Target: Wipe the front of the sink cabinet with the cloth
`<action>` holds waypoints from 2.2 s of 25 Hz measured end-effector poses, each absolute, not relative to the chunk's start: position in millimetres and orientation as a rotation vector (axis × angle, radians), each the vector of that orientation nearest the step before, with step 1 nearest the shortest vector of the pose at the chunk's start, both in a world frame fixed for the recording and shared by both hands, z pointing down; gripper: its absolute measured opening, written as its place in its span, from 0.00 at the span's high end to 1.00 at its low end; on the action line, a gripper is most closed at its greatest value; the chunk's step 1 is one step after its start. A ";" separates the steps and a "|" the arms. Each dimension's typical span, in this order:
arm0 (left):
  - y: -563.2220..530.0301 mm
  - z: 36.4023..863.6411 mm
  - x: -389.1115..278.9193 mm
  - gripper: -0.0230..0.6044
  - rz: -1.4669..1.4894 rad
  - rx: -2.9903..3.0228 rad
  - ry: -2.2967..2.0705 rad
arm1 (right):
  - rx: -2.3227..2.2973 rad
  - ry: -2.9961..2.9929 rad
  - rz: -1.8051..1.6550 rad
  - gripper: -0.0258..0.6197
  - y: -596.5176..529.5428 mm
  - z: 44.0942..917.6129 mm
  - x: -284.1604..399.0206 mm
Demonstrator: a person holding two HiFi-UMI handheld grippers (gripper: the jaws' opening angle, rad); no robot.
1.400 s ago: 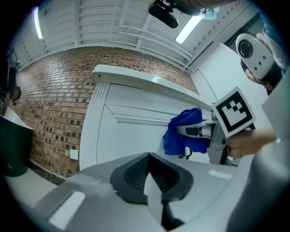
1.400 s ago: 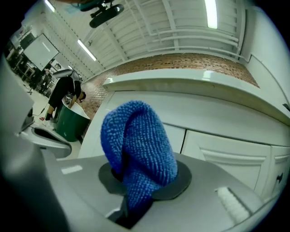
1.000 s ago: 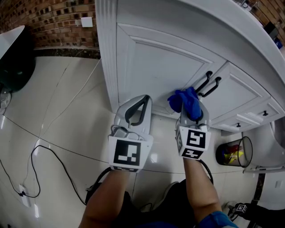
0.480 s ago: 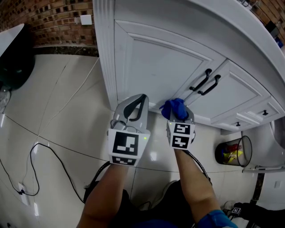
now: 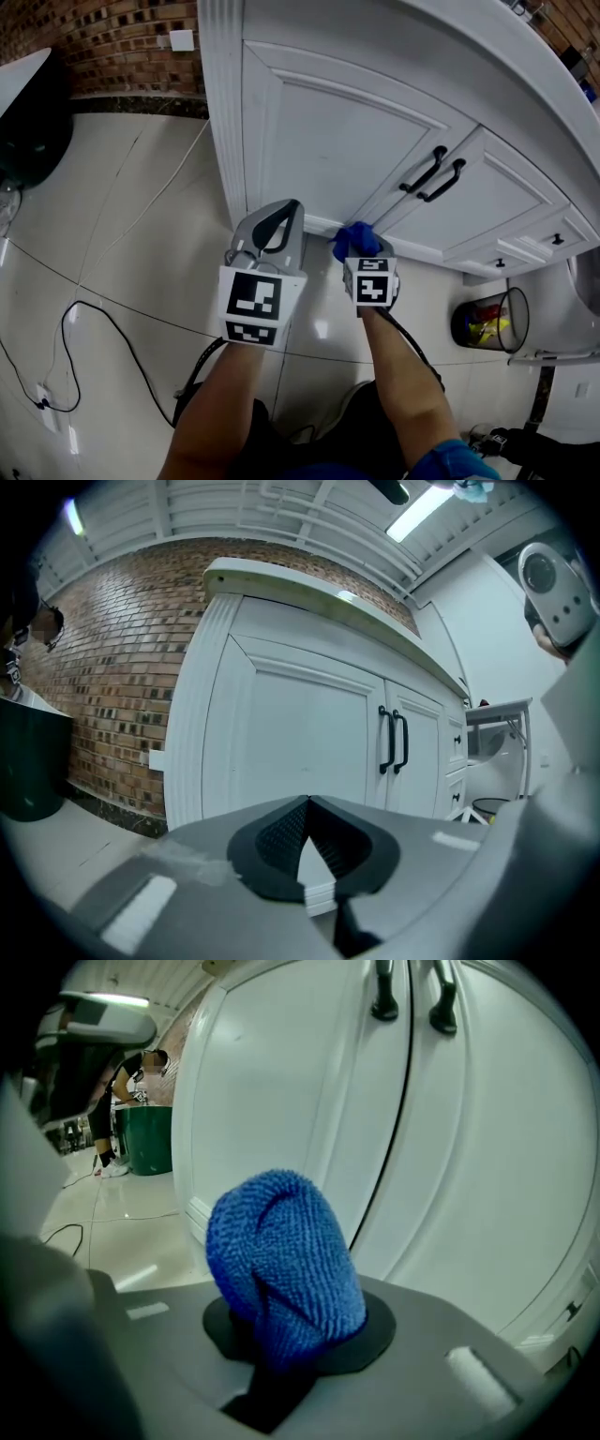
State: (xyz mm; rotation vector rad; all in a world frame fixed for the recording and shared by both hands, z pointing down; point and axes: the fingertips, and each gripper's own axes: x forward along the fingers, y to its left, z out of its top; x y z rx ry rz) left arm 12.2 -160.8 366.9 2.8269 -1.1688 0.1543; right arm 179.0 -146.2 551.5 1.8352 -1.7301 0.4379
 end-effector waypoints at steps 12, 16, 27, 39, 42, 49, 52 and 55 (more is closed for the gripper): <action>-147.4 281.8 0.8 0.96 -0.158 3.022 -1.308 | 2.020 -2.040 -0.239 0.85 -121.0 312.9 119.4; -133.1 256.9 1.5 0.96 -0.302 3.042 -1.304 | 2.110 -2.090 -0.590 0.85 -120.5 223.0 116.4; -144.5 252.7 -18.8 0.96 -0.321 3.015 -1.362 | 2.263 -2.141 -0.592 0.86 -143.3 158.8 141.3; -150.7 278.1 -23.8 0.96 -0.163 2.995 -1.349 | 2.133 -1.951 -0.258 0.86 -162.7 310.5 136.7; -155.1 290.5 -24.6 0.96 -0.114 2.968 -1.351 | 2.074 -1.938 -0.096 0.86 -168.7 359.9 139.6; -170.6 335.6 -23.0 0.96 0.074 2.887 -1.286 | 1.919 -1.908 0.112 0.84 -175.8 437.4 134.4; -174.4 340.7 -27.9 0.96 0.076 2.839 -1.283 | 1.839 -1.907 0.209 0.84 -178.3 472.4 125.8; -176.1 348.7 -29.2 0.96 0.106 2.810 -1.272 | 1.780 -1.900 0.256 0.84 -180.7 496.7 120.7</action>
